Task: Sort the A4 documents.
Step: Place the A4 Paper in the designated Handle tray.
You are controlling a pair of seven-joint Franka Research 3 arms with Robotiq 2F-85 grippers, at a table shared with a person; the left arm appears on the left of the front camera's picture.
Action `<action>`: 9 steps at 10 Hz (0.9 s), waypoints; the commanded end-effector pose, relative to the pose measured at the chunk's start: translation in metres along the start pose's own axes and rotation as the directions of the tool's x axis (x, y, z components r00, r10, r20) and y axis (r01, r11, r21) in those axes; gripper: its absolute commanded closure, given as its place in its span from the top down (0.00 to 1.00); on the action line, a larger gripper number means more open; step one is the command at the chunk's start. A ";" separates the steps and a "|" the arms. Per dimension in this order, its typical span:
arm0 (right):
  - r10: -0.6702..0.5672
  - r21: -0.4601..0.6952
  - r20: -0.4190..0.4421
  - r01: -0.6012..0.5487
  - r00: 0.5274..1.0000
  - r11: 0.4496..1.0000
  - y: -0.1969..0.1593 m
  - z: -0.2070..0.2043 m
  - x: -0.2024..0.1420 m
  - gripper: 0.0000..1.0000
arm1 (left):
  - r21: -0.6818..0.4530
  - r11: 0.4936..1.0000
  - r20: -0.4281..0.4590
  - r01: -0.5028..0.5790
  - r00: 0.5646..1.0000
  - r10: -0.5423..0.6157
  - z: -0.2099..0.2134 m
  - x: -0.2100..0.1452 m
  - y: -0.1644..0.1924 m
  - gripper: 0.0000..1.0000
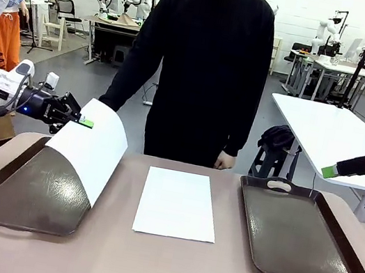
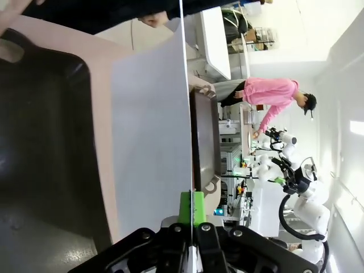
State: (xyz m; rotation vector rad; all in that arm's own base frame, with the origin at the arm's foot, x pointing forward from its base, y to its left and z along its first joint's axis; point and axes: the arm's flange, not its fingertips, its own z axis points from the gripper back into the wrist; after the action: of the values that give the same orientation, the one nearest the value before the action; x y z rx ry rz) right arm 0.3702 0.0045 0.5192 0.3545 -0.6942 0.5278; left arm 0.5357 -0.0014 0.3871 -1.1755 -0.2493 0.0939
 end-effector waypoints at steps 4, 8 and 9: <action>-0.003 0.016 0.006 0.003 1.000 1.000 -0.001 -0.001 0.000 1.00 | 0.113 0.993 -0.040 -0.019 0.999 0.024 0.008 -0.005 0.045 0.01; -0.003 0.016 0.006 0.003 1.000 1.000 -0.001 -0.001 0.000 1.00 | 0.225 0.974 -0.030 -0.012 0.999 0.020 0.032 -0.001 0.061 0.01; -0.003 0.016 0.006 0.003 1.000 1.000 -0.001 -0.001 0.000 1.00 | 0.279 0.960 -0.010 -0.019 1.000 0.023 0.038 0.002 0.069 0.01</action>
State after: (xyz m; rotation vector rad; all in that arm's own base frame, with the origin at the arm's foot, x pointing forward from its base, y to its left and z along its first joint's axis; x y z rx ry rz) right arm 0.3702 0.0046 0.5192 0.3544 -0.6942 0.5279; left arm 0.5300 0.0539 0.3383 -0.9552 -0.1938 0.1212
